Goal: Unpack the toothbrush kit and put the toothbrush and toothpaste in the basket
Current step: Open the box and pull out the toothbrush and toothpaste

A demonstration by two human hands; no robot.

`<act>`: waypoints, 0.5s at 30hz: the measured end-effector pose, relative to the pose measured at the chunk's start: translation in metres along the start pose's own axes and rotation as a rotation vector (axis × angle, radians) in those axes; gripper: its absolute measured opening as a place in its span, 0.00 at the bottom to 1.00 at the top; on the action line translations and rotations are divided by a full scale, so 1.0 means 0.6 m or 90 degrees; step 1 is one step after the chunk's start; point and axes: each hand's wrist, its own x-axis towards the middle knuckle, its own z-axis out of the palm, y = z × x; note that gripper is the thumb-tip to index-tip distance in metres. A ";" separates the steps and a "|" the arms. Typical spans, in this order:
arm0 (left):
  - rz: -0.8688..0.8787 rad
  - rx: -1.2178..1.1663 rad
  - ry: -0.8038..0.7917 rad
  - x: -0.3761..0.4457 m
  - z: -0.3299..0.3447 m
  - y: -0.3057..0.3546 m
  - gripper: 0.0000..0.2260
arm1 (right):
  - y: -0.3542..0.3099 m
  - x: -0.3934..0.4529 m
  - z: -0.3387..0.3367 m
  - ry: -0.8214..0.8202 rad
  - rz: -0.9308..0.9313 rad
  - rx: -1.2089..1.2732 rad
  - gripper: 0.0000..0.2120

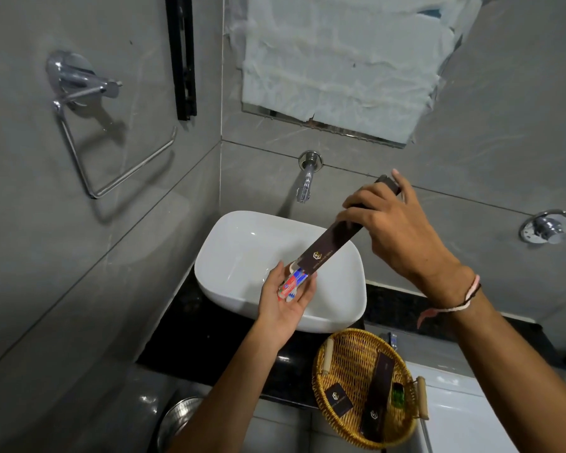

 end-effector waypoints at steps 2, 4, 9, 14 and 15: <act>-0.011 0.009 -0.010 -0.006 -0.007 0.003 0.21 | -0.005 0.005 -0.004 0.011 -0.002 -0.002 0.24; -0.016 0.012 -0.011 -0.015 -0.010 0.009 0.20 | -0.010 0.010 -0.005 0.008 -0.005 -0.005 0.24; 0.050 0.040 0.021 -0.036 -0.033 0.039 0.19 | -0.024 0.021 0.017 0.011 -0.005 -0.004 0.27; 0.200 0.158 0.064 -0.085 -0.104 0.093 0.07 | -0.056 0.024 0.066 -0.067 0.044 0.037 0.23; 0.238 0.197 0.098 -0.102 -0.124 0.106 0.07 | -0.066 0.021 0.079 -0.079 0.065 0.071 0.22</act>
